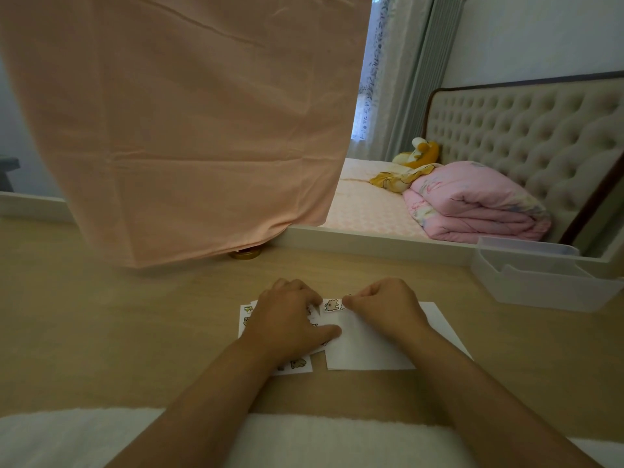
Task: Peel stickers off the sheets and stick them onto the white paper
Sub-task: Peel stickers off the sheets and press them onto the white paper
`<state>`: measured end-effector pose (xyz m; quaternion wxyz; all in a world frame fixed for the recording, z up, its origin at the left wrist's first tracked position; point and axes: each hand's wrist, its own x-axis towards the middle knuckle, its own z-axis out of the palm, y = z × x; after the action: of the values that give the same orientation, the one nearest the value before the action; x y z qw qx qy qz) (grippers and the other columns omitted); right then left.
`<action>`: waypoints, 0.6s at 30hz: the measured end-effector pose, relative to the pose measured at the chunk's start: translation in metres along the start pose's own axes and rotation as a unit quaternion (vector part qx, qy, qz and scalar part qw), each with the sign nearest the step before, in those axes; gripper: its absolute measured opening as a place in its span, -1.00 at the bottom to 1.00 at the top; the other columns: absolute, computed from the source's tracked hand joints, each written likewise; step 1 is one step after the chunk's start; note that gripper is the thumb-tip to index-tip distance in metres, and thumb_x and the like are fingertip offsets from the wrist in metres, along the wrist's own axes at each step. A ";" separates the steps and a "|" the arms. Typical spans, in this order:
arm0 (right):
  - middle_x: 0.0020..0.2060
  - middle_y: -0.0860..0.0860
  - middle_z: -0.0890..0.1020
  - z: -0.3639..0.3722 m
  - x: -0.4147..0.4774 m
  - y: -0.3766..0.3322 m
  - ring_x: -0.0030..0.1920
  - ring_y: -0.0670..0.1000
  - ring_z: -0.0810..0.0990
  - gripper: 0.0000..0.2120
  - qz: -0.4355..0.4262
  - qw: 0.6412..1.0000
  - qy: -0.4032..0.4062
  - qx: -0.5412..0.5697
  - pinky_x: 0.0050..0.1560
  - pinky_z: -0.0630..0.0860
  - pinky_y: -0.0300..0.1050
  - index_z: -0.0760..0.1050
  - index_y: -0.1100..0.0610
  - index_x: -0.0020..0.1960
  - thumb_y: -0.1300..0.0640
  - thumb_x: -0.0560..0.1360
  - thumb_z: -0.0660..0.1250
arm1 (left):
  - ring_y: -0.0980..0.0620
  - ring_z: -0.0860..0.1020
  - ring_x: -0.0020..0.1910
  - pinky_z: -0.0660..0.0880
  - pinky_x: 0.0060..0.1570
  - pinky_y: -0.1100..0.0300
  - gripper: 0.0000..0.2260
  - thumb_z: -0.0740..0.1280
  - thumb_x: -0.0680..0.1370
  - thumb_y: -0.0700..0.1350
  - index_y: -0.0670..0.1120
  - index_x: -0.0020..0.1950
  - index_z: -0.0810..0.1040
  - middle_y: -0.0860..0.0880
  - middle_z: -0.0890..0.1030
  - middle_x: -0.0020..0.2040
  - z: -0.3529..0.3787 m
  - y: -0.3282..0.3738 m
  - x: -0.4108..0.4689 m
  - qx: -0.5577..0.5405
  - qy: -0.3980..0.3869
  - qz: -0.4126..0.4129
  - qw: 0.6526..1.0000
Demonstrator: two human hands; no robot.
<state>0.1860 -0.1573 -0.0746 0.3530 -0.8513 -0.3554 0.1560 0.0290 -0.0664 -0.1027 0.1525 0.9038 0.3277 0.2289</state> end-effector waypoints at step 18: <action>0.00 -0.10 0.65 0.003 -0.008 -0.002 0.05 -0.01 0.62 -0.64 -0.046 0.976 0.073 -0.201 -0.12 0.42 -0.16 0.59 0.00 0.08 -0.25 0.47 0.42 | 0.10 0.37 0.30 0.33 0.29 0.08 -0.62 0.20 0.64 0.11 0.10 0.45 0.46 0.14 0.46 0.37 -0.003 0.006 -0.002 0.083 -0.085 0.129 0.984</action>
<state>0.1779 -0.1606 -0.0758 0.2065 -0.8966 -0.3918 0.0023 0.0294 -0.0719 -0.0984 0.0735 0.9643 0.2119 0.1406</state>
